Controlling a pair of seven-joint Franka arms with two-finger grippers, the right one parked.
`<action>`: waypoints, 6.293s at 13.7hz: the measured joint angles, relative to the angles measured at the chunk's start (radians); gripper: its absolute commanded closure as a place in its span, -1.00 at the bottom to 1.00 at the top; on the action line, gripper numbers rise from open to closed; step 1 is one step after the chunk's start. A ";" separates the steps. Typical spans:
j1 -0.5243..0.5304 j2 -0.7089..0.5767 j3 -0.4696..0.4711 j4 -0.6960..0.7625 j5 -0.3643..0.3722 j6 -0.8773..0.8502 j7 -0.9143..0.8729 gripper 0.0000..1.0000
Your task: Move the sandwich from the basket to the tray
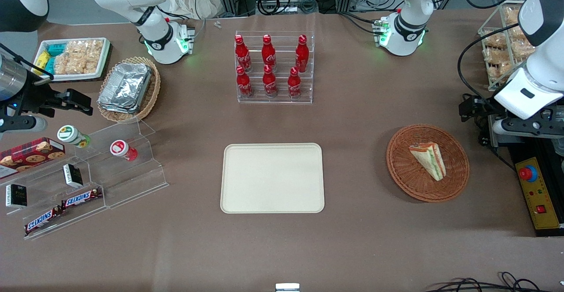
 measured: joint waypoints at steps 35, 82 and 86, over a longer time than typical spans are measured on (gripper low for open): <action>0.025 0.338 0.023 -0.336 0.054 0.580 -0.952 -0.98; -0.393 0.467 -0.039 0.396 0.135 -0.008 -0.807 -1.00; -0.262 0.208 -0.039 0.136 0.082 -0.014 -0.599 -1.00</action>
